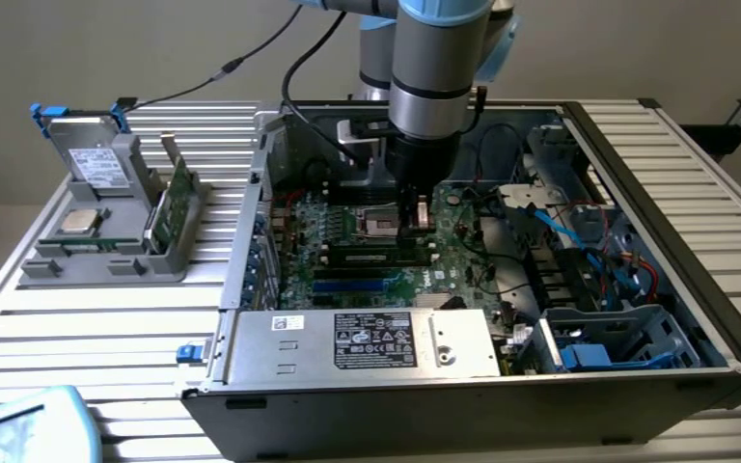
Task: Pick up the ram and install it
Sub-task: 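Press down the ram until it locks into place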
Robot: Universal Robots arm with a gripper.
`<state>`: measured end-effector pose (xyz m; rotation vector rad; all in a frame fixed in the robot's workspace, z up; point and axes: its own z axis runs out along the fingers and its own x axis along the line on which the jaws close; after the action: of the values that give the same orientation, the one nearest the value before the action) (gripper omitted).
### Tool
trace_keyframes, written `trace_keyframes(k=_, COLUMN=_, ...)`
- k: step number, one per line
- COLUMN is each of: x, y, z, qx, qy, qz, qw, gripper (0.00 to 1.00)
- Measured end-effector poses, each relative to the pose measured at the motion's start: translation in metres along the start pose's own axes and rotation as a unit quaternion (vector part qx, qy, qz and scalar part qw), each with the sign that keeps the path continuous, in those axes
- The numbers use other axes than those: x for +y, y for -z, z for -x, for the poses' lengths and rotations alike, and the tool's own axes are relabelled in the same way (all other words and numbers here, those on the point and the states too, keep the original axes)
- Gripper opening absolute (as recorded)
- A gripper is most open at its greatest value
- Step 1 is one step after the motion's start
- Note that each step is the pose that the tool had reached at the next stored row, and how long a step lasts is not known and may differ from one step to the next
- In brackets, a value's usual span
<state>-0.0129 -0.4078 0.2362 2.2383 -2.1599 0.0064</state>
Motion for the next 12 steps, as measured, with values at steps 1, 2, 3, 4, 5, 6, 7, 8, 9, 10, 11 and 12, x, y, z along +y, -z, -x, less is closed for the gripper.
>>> trace_keyframes(k=1, x=0.0, y=-0.0005, z=0.0001, qx=-0.0001, qy=0.0, qz=-0.0001, qw=1.0, gripper=0.11)
trace_keyframes(k=2, x=-0.0001, y=-0.0013, z=0.0001, qx=0.0, qy=0.0, qz=0.0, qw=1.0, gripper=0.11)
trace_keyframes(k=3, x=-0.0001, y=-0.0018, z=0.0, qx=0.0, qy=0.0, qz=0.0, qw=1.0, gripper=0.11)
trace_keyframes(k=4, x=-0.0001, y=-0.0023, z=0.0, qx=0.0, qy=0.0, qz=0.0, qw=1.0, gripper=0.11)
trace_keyframes(k=5, x=-0.0001, y=-0.0027, z=0.0001, qx=0.0, qy=0.0, qz=0.0, qw=1.0, gripper=0.11)
trace_keyframes(k=6, x=-0.0001, y=-0.0033, z=0.0001, qx=0.0, qy=0.0, qz=0.0, qw=1.0, gripper=0.11)
trace_keyframes(k=7, x=-0.0001, y=-0.0038, z=0.0001, qx=0.0, qy=0.0, qz=0.0, qw=1.0, gripper=0.11)
trace_keyframes(k=8, x=-0.0001, y=-0.0044, z=0.0001, qx=0.0, qy=0.0, qz=0.0, qw=1.0, gripper=0.11)
trace_keyframes(k=9, x=-0.0001, y=-0.005, z=0.0001, qx=0.0, qy=0.0, qz=0.0, qw=1.0, gripper=0.11)
trace_keyframes(k=10, x=-0.0001, y=-0.0055, z=0.0001, qx=0.0, qy=0.0, qz=0.0, qw=1.0, gripper=0.11)
trace_keyframes(k=11, x=-0.0002, y=-0.006, z=0.0001, qx=0.0, qy=0.0, qz=0.0, qw=1.0, gripper=0.11)
trace_keyframes(k=12, x=-0.0002, y=-0.0066, z=0.0001, qx=0.0001, qy=0.0, qz=0.0, qw=1.0, gripper=0.11)
